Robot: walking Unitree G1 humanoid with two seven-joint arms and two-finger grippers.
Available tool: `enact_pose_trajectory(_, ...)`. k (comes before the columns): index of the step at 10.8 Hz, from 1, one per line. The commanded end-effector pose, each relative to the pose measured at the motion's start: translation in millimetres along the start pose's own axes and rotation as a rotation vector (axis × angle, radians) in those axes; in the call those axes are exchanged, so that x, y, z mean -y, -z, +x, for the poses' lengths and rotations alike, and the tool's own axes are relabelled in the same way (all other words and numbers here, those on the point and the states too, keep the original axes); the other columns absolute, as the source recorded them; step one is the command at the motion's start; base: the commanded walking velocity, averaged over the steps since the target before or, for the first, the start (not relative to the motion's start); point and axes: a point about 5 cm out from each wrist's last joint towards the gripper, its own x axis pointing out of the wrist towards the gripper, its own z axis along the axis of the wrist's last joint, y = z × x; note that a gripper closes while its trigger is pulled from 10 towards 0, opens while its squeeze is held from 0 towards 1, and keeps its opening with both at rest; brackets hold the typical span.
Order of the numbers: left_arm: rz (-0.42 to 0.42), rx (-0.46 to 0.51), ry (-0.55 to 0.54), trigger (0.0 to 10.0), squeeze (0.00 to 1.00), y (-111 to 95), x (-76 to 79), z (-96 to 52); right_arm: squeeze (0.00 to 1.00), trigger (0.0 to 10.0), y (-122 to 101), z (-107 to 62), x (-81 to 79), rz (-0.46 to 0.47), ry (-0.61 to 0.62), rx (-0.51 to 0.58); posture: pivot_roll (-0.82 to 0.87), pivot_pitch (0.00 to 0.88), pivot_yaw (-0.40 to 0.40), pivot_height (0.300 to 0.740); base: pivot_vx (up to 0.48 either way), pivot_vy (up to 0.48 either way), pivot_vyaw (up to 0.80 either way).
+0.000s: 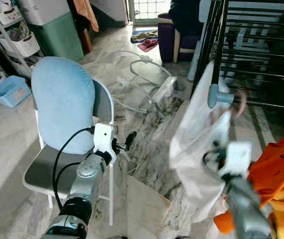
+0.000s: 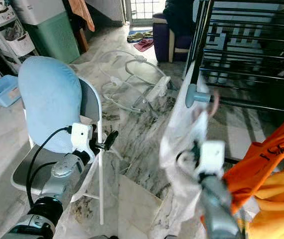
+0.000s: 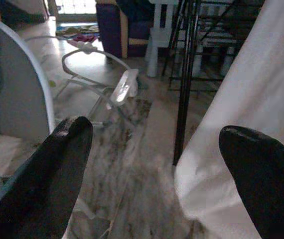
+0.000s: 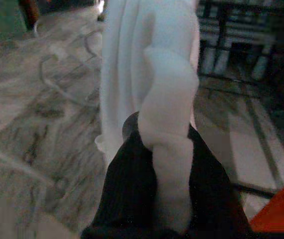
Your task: Hang hanger
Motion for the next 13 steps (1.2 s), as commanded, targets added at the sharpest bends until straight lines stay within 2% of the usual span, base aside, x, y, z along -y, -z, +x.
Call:
enact_pose_trajectory(1,0.007,-0.014,-0.016,10.0,0.0,4.1,-1.2,-1.4,0.0,10.0,-10.4,-1.1,-0.6,-0.002,0.011,0.062,-0.16,0.105,0.087,0.74,0.0,0.0,0.0)
enact_pose_trajectory(3,0.007,-0.029,-0.017,10.0,0.0,11.3,3.0,-5.1,0.0,10.0,-2.8,-4.3,0.3,0.012,0.019,0.034,-0.16,0.115,0.072,0.74,0.0,0.0,0.0)
enact_pose_trajectory(6,0.016,-0.037,-0.026,10.0,0.0,15.0,2.8,-8.0,0.0,10.0,4.0,-3.6,-3.4,0.009,0.008,0.018,-0.14,0.112,0.064,0.74,-0.279,0.0,0.0)
enact_pose_trajectory(9,0.024,-0.042,-0.038,10.0,0.0,15.1,1.2,-8.4,0.0,10.0,-5.4,-1.4,-8.3,-0.009,-0.007,0.092,-0.13,0.11,0.065,0.74,-0.376,0.0,0.0)
enact_pose_trajectory(13,0.027,-0.05,-0.035,10.0,0.0,16.1,3.5,-7.2,0.0,10.0,-3.1,-0.4,-7.6,-0.02,-0.009,0.082,-0.14,0.107,0.064,0.74,-0.398,0.0,0.0)
